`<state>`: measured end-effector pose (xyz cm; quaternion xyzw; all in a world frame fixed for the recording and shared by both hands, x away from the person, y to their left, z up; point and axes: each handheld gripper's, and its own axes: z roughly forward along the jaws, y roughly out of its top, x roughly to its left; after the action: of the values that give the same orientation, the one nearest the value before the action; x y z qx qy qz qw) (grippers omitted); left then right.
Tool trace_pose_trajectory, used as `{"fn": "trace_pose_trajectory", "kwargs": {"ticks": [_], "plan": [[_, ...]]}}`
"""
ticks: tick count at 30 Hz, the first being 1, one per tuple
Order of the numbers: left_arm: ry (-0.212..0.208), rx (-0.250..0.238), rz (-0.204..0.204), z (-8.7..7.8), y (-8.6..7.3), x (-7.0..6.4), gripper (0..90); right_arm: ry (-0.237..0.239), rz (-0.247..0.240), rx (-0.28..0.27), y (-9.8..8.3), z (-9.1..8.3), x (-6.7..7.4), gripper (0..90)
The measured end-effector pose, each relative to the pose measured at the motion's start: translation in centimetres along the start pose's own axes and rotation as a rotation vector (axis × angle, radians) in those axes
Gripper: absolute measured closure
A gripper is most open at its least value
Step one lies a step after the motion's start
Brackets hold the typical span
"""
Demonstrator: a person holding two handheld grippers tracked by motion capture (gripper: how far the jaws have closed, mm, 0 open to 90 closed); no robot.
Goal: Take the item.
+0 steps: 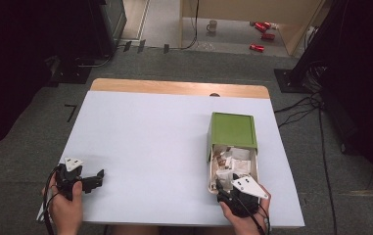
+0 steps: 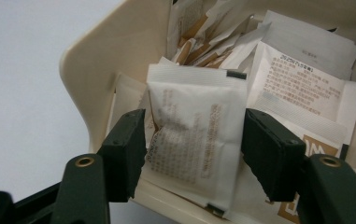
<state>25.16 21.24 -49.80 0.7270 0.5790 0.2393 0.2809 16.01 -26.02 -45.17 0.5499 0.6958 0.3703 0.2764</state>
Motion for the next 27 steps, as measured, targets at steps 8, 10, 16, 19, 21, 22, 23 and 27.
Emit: {"fn": "trace_pose_trajectory", "kwargs": {"ticks": [8, 10, 16, 19, 21, 22, 23, 27], "plan": [[0.0, 0.0, 0.0, 0.0, 0.0, 0.0, 0.0, 0.002, 0.028, -0.027, -0.1, -0.3, -0.3, 55.2], [0.0, 0.0, 0.0, 0.0, 0.0, 0.0, 0.0, 0.006, 0.027, -0.038, -0.1, -0.4, -0.4, 57.8], [0.0, 0.0, 0.0, 0.0, 0.0, 0.0, 0.0, 0.012, 0.019, -0.073, -0.1, -1.0, -0.1, 65.3], [0.0, 0.0, 0.0, 0.0, 0.0, 0.0, 0.0, 0.019, 0.011, -0.087, 0.0, -1.2, 0.1, 67.1], [0.0, 0.0, 0.0, 0.0, 0.0, 0.0, 0.0, 0.034, -0.003, -0.102, 0.0, -1.4, 0.4, 70.2], [0.0, 0.001, 0.0, 0.0, 0.0, 0.0, 0.0, 0.034, -0.003, -0.102, 0.0, -1.4, 0.4, 70.2], [0.0, 0.0, 0.0, 0.0, 0.0, 0.0, 0.0, 0.043, -0.016, -0.11, 0.0, -1.5, 0.6, 72.3], [0.0, 0.0, 0.0, 0.0, 0.0, 0.0, 0.0, 0.065, -0.029, -0.12, 0.1, -1.6, 0.9, 81.2]]}}
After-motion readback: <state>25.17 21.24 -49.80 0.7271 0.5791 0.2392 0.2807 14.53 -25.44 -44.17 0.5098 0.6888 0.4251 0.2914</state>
